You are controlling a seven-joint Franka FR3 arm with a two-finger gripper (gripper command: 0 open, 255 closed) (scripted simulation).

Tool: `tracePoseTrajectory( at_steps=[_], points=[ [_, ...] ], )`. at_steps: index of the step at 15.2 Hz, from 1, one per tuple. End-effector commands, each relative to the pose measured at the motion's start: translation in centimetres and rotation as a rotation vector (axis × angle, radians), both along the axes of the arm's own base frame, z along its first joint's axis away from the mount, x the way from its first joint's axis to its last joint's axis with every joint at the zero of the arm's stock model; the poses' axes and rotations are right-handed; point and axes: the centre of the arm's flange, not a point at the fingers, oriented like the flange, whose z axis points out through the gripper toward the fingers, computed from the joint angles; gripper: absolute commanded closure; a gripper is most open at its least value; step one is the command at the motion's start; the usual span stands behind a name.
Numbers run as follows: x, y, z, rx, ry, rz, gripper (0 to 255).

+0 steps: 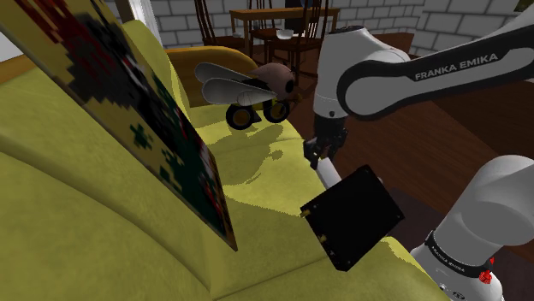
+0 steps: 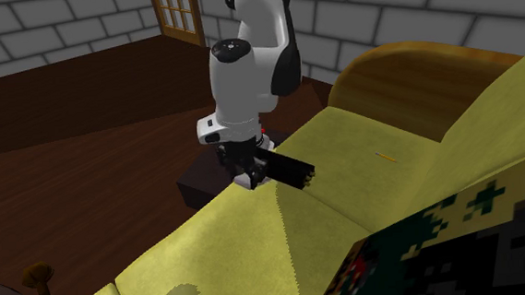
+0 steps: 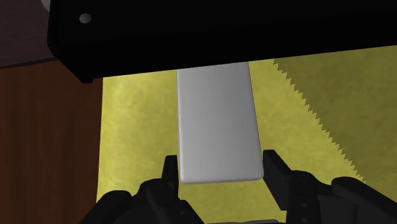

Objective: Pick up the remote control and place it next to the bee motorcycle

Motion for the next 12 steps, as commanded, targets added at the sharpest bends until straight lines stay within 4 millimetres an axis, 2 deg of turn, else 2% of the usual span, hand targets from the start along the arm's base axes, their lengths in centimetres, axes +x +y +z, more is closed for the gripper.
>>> tracePoseTrajectory(
  at_steps=[1, 12],
  points=[
    [0.0, -0.1, 1.1, 0.0, -0.001, 0.0, 255],
    [0.0, -0.1, 6.9, 0.0, -0.001, 0.0, 255]
  ],
)
